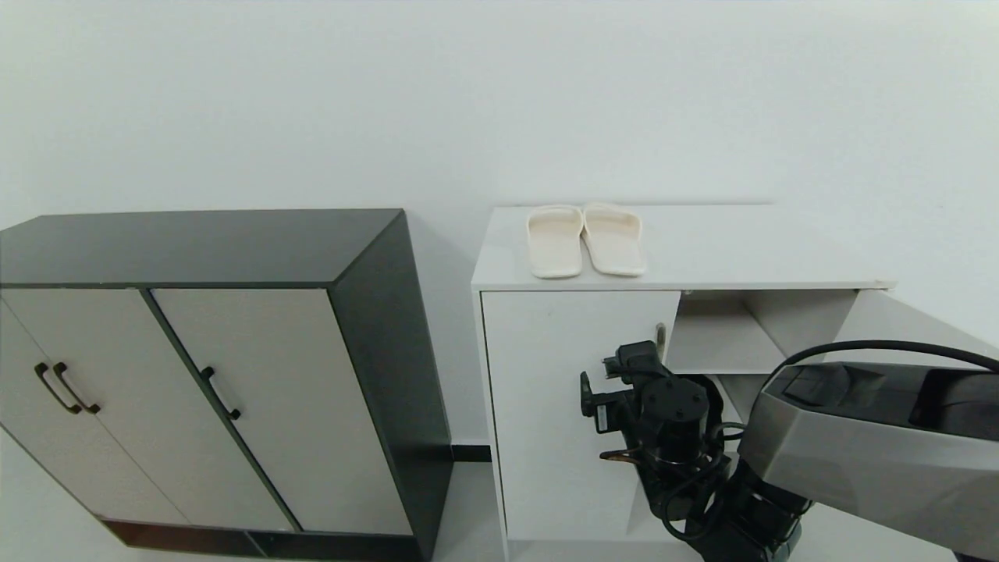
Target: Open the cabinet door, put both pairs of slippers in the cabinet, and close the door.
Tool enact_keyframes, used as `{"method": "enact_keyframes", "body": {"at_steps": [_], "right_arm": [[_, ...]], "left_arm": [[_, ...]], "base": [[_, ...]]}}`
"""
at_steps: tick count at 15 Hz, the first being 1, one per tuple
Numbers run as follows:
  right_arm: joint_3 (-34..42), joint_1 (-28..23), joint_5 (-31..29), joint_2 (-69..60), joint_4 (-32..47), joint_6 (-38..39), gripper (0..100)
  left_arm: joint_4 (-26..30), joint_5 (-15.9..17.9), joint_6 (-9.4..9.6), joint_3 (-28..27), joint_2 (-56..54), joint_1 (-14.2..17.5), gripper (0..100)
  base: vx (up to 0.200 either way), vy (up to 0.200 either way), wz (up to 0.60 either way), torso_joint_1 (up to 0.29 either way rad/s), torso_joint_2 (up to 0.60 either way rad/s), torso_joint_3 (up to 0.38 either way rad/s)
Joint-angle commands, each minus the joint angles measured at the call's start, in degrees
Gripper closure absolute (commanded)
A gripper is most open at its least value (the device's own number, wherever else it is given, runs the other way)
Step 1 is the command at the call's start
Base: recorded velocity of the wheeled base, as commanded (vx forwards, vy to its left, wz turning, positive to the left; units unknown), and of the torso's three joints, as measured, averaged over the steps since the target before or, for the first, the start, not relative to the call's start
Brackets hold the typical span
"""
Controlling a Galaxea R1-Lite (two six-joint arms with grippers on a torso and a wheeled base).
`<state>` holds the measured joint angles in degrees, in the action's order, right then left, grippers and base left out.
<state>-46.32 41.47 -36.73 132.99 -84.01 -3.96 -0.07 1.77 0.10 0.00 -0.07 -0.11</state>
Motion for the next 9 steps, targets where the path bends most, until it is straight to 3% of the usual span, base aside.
{"method": "enact_keyframes", "body": {"at_steps": [1,9], "right_arm": [[0.1,0.0,0.0,0.1,0.0,0.0,0],[0.1,0.0,0.0,0.8,0.0,-0.1,0]], "left_arm": [[0.0,0.0,-0.01,0.0,0.1,0.0,100],[0.0,0.0,-0.01,0.0,0.1,0.1,100]], "base": [[0.0,0.0,0.0,0.207,-0.52,-0.315],[0.0,0.0,0.0,0.242,-0.56,-0.32]]}}
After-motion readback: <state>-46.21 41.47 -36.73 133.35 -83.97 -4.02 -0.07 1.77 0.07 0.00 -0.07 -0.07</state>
